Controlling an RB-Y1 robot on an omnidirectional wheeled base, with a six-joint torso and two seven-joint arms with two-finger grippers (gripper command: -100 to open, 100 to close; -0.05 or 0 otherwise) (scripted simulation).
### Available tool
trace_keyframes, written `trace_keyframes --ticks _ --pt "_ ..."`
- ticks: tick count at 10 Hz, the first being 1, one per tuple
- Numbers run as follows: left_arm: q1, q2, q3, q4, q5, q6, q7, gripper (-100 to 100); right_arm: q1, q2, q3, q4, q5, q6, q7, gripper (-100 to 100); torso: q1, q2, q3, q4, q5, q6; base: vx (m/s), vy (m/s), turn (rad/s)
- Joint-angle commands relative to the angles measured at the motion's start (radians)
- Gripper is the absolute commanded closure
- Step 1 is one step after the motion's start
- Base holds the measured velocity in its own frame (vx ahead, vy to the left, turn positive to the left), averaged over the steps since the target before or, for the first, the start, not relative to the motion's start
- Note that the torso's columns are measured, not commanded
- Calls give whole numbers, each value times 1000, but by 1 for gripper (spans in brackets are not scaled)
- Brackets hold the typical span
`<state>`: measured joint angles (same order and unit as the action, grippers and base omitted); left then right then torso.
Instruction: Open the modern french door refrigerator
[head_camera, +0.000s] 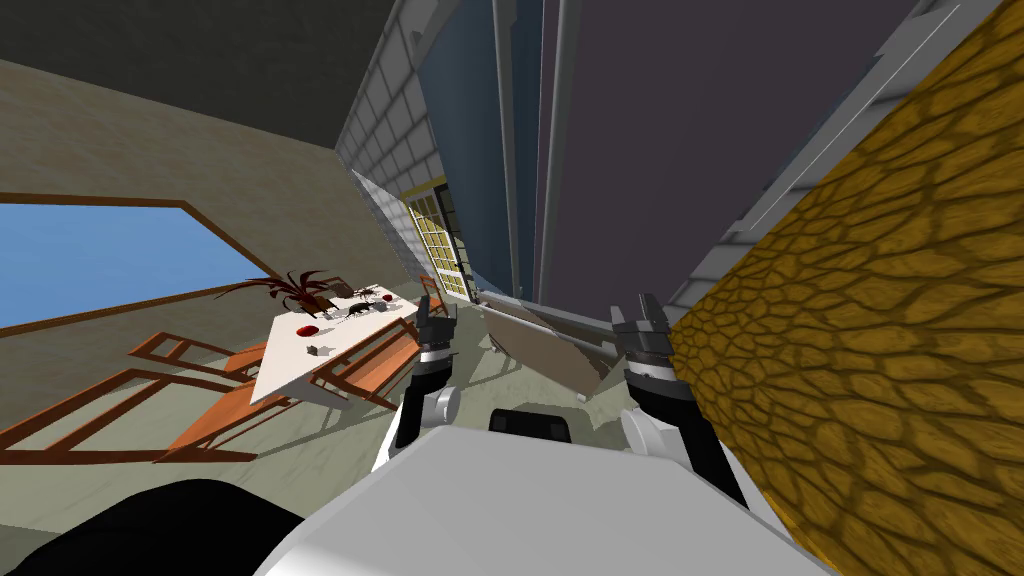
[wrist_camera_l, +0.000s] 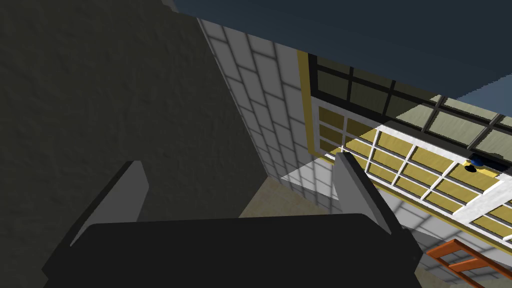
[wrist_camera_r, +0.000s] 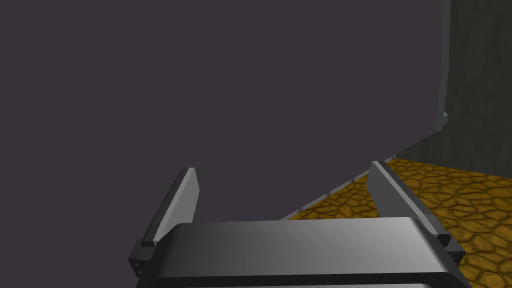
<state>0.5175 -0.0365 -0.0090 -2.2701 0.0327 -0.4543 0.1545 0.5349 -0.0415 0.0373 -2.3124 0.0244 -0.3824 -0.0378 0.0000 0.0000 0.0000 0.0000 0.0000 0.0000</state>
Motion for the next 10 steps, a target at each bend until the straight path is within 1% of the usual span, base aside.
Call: trace_keyframes --ticks 1,3,9,10 --pt "0 0 0 0 0 0 0 0 0 0 0 0 0 0 0 0 0 40 -82 41 0 0 0 0 0" --pt "0 0 0 0 0 0 0 0 0 0 0 0 0 0 0 0 0 175 -351 176 0 0 0 0 0" --pt "0 0 0 0 0 0 0 0 0 0 0 0 0 0 0 0 0 618 -1234 617 0 0 0 0 0" --pt "0 0 0 0 0 0 0 0 -11 -30 13 16 24 28 14 -100 0 691 -1382 691 0 0 24 46 32"
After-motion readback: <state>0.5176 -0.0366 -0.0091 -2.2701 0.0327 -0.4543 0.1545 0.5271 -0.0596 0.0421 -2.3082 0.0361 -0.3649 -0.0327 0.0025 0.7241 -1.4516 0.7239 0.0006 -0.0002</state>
